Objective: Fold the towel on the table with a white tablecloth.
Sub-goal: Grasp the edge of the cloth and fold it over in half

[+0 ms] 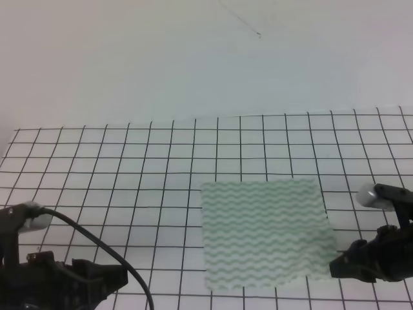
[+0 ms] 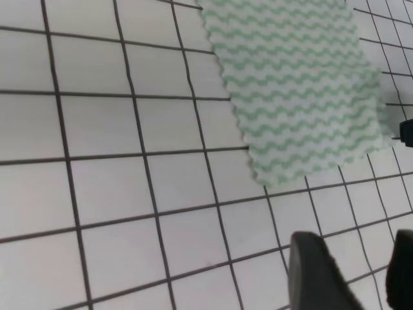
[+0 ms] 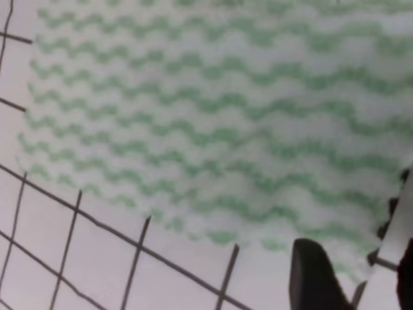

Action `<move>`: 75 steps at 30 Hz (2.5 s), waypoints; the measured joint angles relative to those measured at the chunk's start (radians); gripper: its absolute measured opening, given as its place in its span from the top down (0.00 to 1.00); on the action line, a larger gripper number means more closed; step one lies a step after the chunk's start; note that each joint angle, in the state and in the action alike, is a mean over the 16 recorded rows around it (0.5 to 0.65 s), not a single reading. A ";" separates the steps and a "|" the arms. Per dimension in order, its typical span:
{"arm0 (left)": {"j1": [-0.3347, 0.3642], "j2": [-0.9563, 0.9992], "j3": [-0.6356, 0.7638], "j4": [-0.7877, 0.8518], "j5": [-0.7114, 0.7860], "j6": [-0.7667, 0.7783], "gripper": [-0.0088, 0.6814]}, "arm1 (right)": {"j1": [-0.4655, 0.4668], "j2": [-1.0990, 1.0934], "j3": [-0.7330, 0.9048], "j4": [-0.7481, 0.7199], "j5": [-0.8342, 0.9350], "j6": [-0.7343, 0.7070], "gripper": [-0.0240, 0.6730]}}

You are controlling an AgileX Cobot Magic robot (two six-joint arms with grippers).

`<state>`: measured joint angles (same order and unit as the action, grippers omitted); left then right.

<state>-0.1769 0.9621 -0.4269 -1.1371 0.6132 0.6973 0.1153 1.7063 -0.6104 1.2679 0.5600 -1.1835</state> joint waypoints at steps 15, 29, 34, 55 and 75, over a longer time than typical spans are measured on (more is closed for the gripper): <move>0.000 0.000 0.000 -0.008 0.000 0.011 0.63 | 0.001 0.034 -0.025 0.050 0.041 -0.034 0.54; 0.000 0.000 0.000 -0.009 0.004 0.028 0.63 | 0.001 0.037 -0.047 0.012 0.025 0.008 0.54; 0.000 0.000 0.000 -0.009 0.007 0.031 0.63 | 0.004 0.047 -0.047 0.000 0.012 0.012 0.54; 0.000 0.000 0.000 -0.012 0.015 0.034 0.63 | 0.018 0.084 -0.048 0.089 0.107 -0.030 0.57; -0.001 0.015 -0.013 -0.054 0.040 0.143 0.62 | 0.018 0.077 -0.048 0.284 0.149 -0.219 0.64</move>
<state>-0.1775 0.9774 -0.4398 -1.1908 0.6535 0.8399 0.1330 1.7829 -0.6585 1.5520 0.7089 -1.4026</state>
